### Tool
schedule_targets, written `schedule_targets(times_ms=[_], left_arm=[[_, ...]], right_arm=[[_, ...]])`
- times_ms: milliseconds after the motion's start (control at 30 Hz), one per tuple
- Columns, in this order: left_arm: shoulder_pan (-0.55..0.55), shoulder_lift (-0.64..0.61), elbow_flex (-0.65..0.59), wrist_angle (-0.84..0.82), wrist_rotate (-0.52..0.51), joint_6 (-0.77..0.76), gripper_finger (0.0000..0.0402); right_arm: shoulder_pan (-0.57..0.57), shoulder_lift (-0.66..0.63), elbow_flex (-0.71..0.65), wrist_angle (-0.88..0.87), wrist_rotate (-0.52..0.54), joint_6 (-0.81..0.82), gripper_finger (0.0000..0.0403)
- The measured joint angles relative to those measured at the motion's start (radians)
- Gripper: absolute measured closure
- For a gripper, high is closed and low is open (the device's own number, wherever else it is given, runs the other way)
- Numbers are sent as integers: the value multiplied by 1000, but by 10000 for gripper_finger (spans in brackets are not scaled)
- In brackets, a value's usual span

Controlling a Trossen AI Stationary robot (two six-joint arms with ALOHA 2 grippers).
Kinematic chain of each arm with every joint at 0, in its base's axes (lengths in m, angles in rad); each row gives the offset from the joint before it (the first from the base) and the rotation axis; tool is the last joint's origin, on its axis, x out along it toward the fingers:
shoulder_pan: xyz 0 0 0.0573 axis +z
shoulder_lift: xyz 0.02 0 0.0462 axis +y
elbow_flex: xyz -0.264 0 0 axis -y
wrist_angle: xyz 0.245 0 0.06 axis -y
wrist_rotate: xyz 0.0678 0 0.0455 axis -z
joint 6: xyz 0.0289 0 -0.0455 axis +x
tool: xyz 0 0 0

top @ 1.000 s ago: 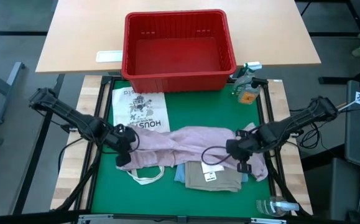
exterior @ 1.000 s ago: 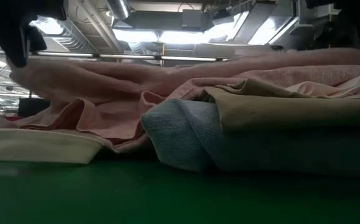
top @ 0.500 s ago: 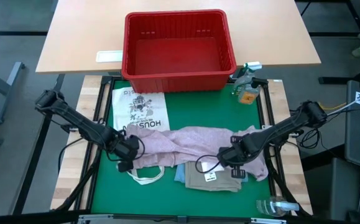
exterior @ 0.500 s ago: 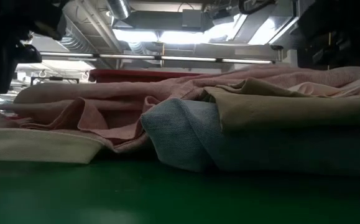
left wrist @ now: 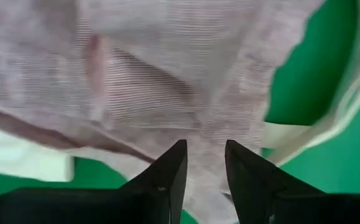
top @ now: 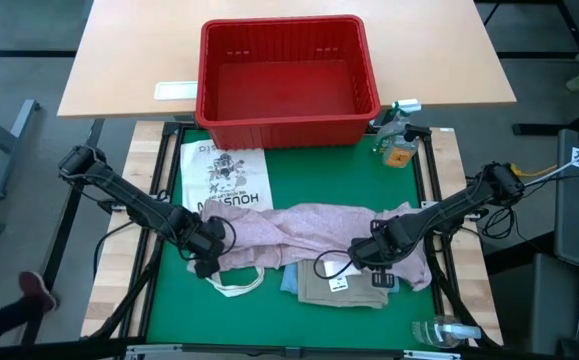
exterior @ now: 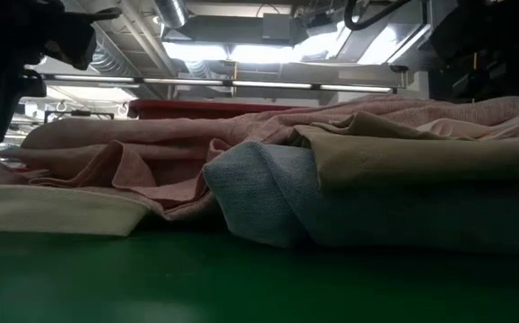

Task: Fold laundry
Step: Fold the pink polo

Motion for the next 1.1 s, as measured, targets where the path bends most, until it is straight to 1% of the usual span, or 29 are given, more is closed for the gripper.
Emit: schedule_targets(times_ms=[100,233,367,500,667,733,867,967,1033,1100], left_arm=[[0,-4,0,50,20,5,307],[6,-9,0,157,14,6,319],[20,-9,0,266,-1,8,321],[31,-9,0,381,-115,24,316],[42,-9,0,478,-243,183,297],[44,-9,0,485,-306,216,285],[66,-9,0,460,-396,240,254],[99,-9,0,422,-432,169,236],[127,-1,0,378,-433,93,231],[153,14,0,327,-412,42,230]], right_arm=[[0,0,0,0,-1,0,327],[0,0,0,-1,-18,0,291],[0,0,0,-13,-76,-17,277],[0,0,0,-28,-121,-26,277],[0,0,0,-38,-122,-27,276],[0,0,0,-38,-122,-29,276],[0,0,0,-38,-122,-57,276],[0,0,0,-37,-122,-60,276],[0,0,0,-37,-122,-60,276],[0,0,0,-37,-122,-60,276]])
